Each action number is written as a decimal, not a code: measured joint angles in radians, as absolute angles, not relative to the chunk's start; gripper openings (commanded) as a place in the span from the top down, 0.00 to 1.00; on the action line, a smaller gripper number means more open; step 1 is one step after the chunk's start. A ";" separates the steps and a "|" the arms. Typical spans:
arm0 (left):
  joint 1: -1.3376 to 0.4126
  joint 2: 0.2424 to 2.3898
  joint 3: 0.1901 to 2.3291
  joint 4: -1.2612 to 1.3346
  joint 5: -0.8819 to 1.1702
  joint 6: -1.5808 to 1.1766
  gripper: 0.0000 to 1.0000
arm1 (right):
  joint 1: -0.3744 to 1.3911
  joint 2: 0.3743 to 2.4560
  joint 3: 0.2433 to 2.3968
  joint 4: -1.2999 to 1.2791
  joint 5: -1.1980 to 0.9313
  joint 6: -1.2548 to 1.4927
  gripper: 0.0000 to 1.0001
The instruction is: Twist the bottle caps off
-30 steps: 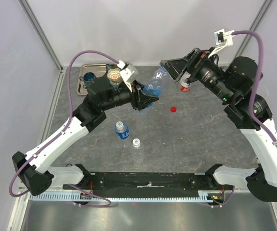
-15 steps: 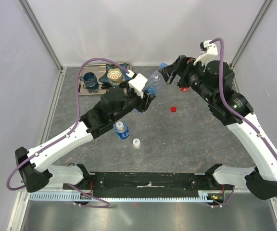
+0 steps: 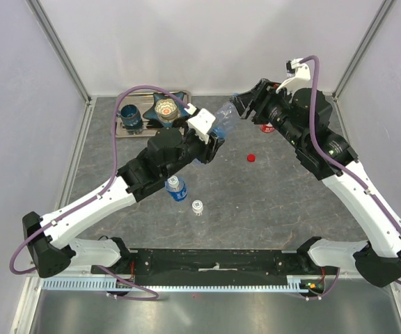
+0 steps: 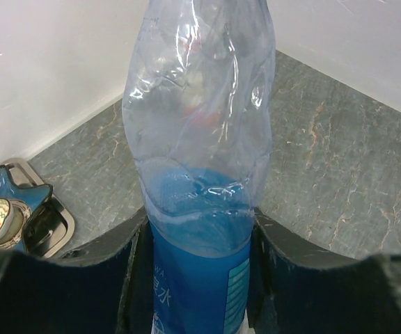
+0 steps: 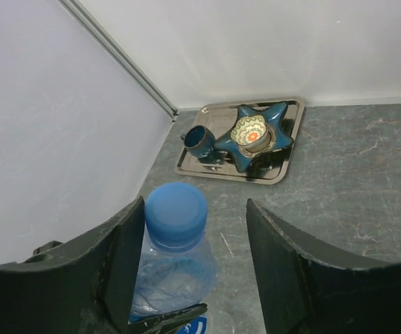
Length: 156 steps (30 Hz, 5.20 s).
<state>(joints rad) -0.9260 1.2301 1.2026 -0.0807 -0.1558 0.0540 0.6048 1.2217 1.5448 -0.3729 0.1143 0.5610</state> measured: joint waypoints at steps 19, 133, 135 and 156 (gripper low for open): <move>-0.927 1.234 1.190 -0.092 -0.157 0.054 0.53 | 0.609 1.219 1.494 -0.315 0.110 0.580 1.00; -0.584 0.813 0.926 0.039 0.576 -0.218 0.53 | 0.266 1.701 0.923 -0.196 0.310 0.635 0.39; -0.584 0.813 0.926 0.039 0.576 -0.218 0.53 | 0.266 1.698 0.924 -0.199 0.310 0.635 0.33; -0.585 1.027 0.995 0.023 0.580 -0.218 0.53 | 0.522 0.895 1.183 -0.184 0.073 0.553 0.02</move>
<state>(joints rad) -0.5850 1.0271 0.9955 0.0235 0.5797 -0.2184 0.5217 0.8951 1.1828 -0.1837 0.0734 0.5526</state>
